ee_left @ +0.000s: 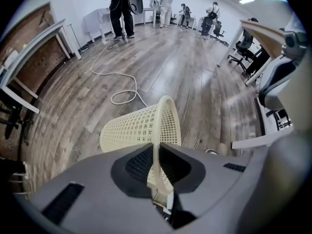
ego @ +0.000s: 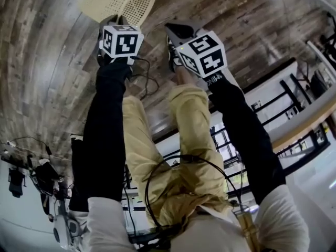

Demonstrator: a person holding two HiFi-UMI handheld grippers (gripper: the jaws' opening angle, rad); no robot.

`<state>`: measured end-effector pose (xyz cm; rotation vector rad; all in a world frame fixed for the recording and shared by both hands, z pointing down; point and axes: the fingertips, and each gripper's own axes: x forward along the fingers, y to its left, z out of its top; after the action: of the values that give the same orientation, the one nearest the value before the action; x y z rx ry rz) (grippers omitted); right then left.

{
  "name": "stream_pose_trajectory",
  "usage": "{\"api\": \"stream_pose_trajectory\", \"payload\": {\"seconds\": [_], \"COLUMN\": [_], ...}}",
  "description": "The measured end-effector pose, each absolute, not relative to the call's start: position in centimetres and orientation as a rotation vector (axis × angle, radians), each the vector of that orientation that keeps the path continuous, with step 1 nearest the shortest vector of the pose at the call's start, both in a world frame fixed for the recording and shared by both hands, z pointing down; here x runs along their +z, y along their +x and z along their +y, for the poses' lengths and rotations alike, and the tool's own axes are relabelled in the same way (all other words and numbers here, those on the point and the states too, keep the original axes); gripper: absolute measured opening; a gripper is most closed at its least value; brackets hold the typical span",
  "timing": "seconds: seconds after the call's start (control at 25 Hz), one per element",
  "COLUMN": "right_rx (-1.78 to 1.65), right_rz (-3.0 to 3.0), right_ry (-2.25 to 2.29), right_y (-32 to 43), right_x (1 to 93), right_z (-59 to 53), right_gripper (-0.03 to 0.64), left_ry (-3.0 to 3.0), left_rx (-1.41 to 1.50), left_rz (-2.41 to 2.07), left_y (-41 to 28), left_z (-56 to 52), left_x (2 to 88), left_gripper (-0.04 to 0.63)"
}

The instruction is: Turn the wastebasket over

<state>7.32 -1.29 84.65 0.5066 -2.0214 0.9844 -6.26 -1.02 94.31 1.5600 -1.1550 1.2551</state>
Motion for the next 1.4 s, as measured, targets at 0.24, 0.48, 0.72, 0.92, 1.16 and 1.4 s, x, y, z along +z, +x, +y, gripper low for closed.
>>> {"api": "stream_pose_trajectory", "payload": {"seconds": [0.24, 0.48, 0.72, 0.92, 1.16, 1.4], "right_rx": [0.982, 0.963, 0.946, 0.959, 0.989, 0.812], "right_rz": [-2.005, -2.014, -2.026, -2.047, -2.159, -2.407], "right_ry": [0.494, 0.526, 0.558, 0.565, 0.596, 0.625], "right_y": [7.7, 8.5, 8.4, 7.4, 5.3, 1.9], "right_x": [84.5, 83.5, 81.1, 74.0, 57.8, 40.2], "right_z": [0.1, -1.2, -1.8, -0.3, 2.5, 1.8], "right_gripper": [0.023, 0.023, 0.022, 0.022, 0.021, 0.021], "left_ry": [1.542, 1.56, 1.633, 1.757, 1.962, 1.973], "left_rx": [1.263, 1.283, 1.267, 1.235, 1.173, 0.854], "left_rz": [-0.98, -0.853, -0.925, -0.977, -0.951, -1.235], "left_y": [-1.8, -0.3, -2.1, -2.9, -3.3, -5.1], "left_z": [2.0, 4.6, 4.7, 4.1, 5.8, 2.7], "left_x": [96.7, 96.5, 92.1, 82.0, 63.2, 45.0], "left_gripper": [0.051, 0.071, 0.08, 0.0, 0.0, 0.001]}}
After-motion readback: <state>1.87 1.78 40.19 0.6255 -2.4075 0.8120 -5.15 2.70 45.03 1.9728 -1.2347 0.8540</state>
